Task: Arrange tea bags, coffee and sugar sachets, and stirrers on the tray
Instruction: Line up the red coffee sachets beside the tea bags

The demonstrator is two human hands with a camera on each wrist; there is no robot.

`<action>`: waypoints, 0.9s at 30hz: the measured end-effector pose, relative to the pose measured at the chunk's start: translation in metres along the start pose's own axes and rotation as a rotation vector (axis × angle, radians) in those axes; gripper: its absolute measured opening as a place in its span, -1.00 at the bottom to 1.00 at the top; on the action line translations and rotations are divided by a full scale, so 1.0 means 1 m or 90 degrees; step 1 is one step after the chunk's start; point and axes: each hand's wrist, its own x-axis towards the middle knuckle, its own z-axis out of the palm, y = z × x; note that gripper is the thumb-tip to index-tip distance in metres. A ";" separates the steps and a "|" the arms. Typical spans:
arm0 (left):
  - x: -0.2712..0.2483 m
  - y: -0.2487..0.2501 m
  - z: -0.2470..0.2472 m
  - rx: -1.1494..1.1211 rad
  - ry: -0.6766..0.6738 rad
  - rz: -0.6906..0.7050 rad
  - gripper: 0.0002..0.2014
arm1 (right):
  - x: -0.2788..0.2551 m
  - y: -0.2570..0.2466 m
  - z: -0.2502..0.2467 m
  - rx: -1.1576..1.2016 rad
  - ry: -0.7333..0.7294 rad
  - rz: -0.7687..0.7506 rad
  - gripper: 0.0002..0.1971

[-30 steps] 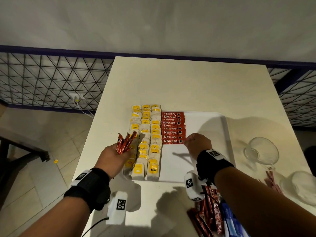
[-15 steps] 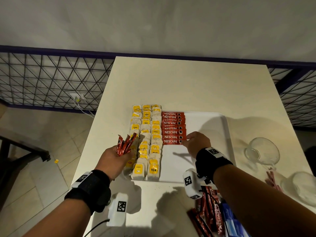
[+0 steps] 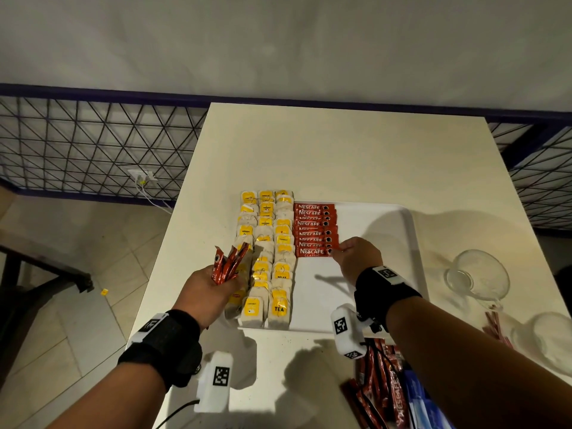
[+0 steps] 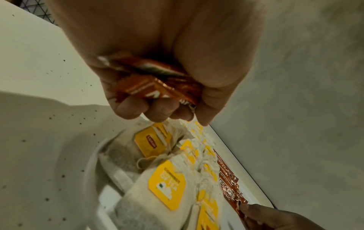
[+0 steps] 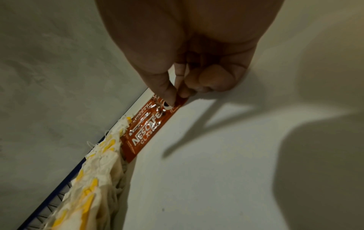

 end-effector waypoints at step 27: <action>-0.028 0.025 0.037 -0.375 -0.431 -0.105 -0.82 | -0.065 -0.047 -0.027 0.236 -0.251 -0.381 -0.83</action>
